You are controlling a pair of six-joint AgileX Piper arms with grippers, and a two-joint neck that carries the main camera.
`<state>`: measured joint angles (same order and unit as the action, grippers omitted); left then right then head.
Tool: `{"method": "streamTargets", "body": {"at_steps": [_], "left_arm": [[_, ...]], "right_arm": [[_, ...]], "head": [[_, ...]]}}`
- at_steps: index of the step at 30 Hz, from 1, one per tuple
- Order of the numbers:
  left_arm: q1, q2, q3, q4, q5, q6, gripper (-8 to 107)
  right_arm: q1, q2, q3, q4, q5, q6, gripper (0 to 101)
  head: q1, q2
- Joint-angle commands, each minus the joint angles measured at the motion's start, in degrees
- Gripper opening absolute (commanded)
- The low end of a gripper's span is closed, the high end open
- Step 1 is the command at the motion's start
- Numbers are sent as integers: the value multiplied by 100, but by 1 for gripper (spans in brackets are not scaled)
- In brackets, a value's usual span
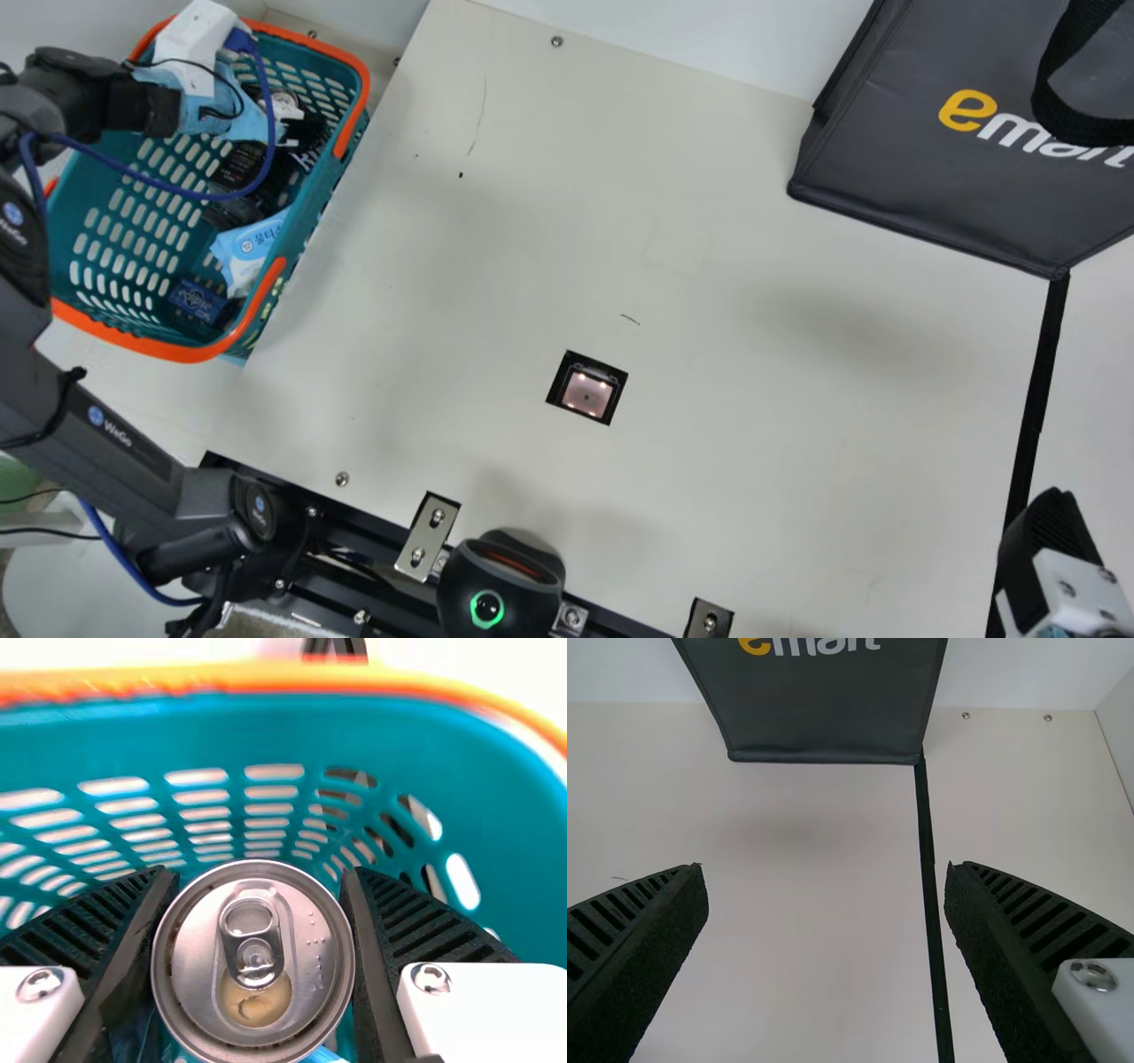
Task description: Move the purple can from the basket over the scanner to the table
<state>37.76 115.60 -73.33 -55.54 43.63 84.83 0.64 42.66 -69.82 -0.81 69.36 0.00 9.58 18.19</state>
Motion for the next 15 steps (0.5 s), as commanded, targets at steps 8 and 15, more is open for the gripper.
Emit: {"method": "streamTargets", "body": {"at_steps": [8, 15], "left_arm": [[86, -1060, 533, -348, -307, -99, -8], [69, -1986, 896, -155, -748, -593, -8]], "right_arm": [[0, 0, 0, 0, 0, 0, 95], [0, 0, 0, 0, 0, 0, 95]], "head": [[-166, 23], [-166, 23]]}}
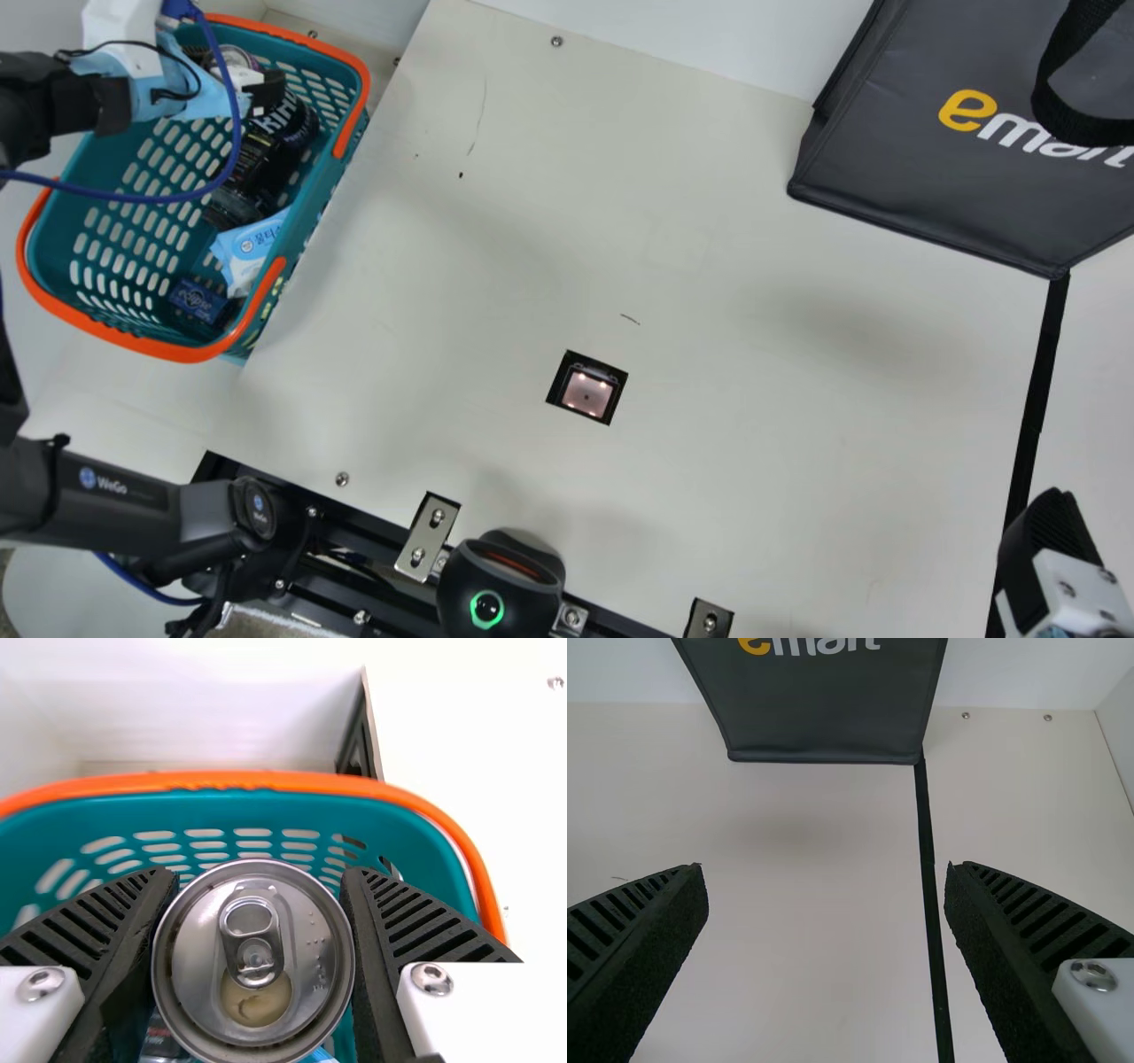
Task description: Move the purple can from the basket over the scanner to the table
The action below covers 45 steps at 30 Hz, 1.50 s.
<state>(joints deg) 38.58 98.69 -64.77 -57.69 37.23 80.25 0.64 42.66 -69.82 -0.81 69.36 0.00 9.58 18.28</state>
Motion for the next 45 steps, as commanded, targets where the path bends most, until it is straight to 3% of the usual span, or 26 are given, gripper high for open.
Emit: {"method": "streamTargets", "body": {"at_steps": [1, 11, 22, 33, 45], "left_arm": [[-27, -418, 75, 136, -166, -258, -8], [-262, -1297, 76, 1975, -391, -2688, -8], [-910, -1956, -587, 4427, 501, -5942, -8], [-2605, -2231, -1381, 6201, 1795, -8616, -8], [-4927, -2039, -1845, 7298, 2840, -10725, -8]], "right_arm": [[0, 0, 0, 0, 0, 0, 95], [0, 0, 0, 0, 6, 0, 95], [0, 0, 0, 0, 6, 0, 95], [0, 0, 0, 0, 6, 0, 95], [0, 0, 0, 0, 6, 0, 95]], "head": [[-166, 14], [-166, 14], [-166, 14], [-166, 14], [-166, 14]]}}
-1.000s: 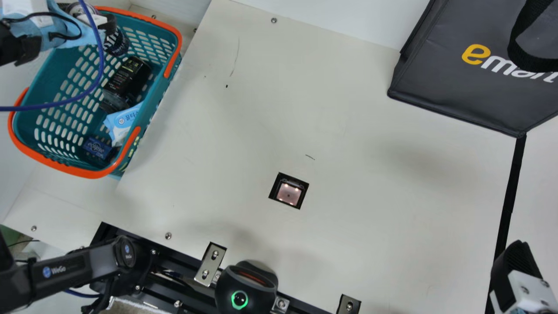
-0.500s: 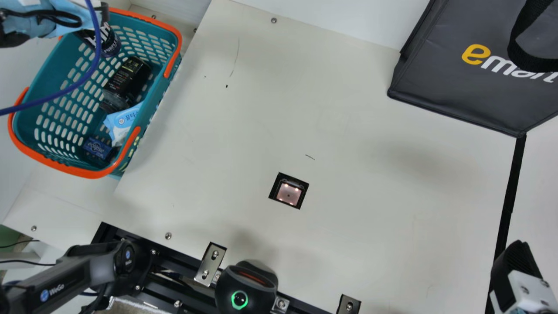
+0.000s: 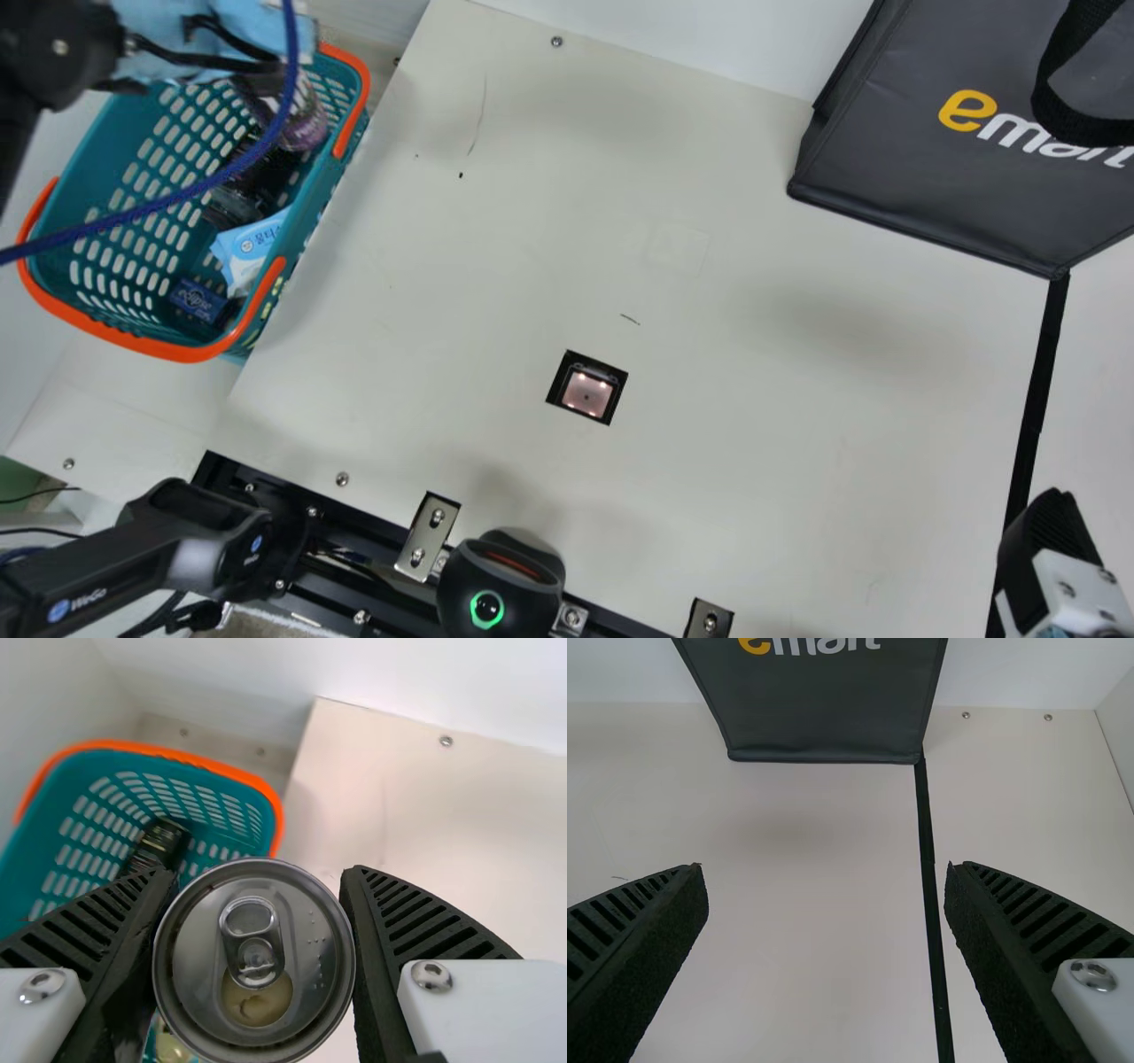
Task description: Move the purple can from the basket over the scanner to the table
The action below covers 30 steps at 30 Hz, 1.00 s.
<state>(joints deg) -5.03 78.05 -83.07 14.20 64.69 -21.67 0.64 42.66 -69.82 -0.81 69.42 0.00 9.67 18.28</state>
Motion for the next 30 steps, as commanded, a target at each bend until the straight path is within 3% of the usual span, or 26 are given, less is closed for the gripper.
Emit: {"method": "streamTargets", "body": {"at_steps": [1, 11, 30], "left_arm": [[-739, 60, -40, 164, 154, -674, -8], [-2138, 379, -153, 427, 521, -1795, -8], [-3929, 574, 126, 382, 521, -3156, -8]], "right_arm": [[0, 0, 0, 0, 0, 0, 95], [0, 0, 0, 0, 7, 0, 95], [0, 0, 0, 0, 7, 0, 95]], "head": [[-175, 14], [-175, 14], [-175, 14]]}}
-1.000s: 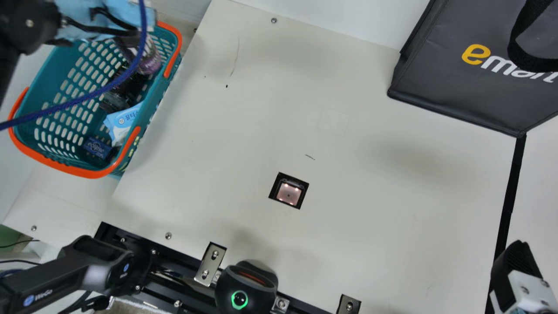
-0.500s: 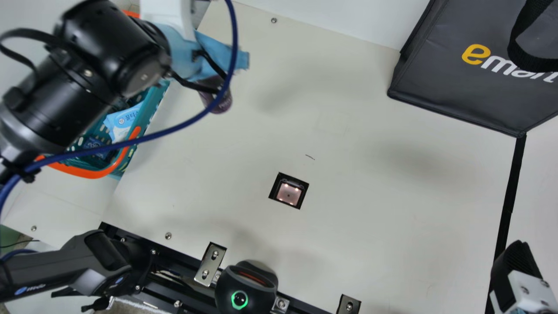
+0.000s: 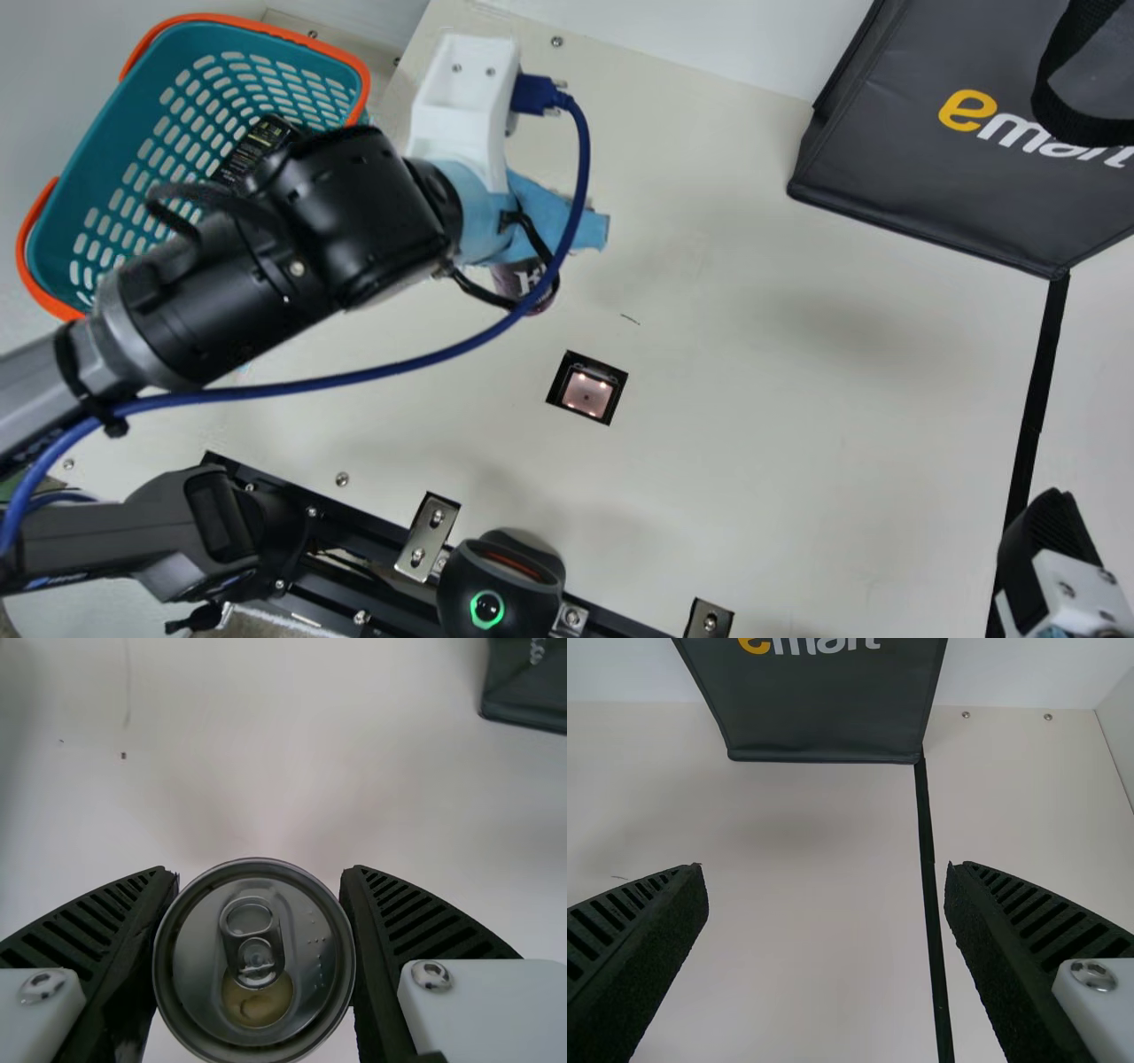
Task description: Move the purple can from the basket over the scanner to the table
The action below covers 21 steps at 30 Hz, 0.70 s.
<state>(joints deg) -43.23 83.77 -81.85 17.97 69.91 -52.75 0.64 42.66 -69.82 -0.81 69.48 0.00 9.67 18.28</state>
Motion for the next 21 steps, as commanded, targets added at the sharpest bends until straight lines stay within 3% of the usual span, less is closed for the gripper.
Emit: {"method": "streamTargets", "body": {"at_steps": [1, 21], "left_arm": [[-190, 2, 16, 19, -1, -94, -8], [-1283, -43, 1074, 375, -894, -867, -8]], "right_arm": [[0, 0, 0, 0, 0, 0, 95], [0, 0, 0, 0, 0, 0, 95]], "head": [[-175, 14], [-175, 14]]}}
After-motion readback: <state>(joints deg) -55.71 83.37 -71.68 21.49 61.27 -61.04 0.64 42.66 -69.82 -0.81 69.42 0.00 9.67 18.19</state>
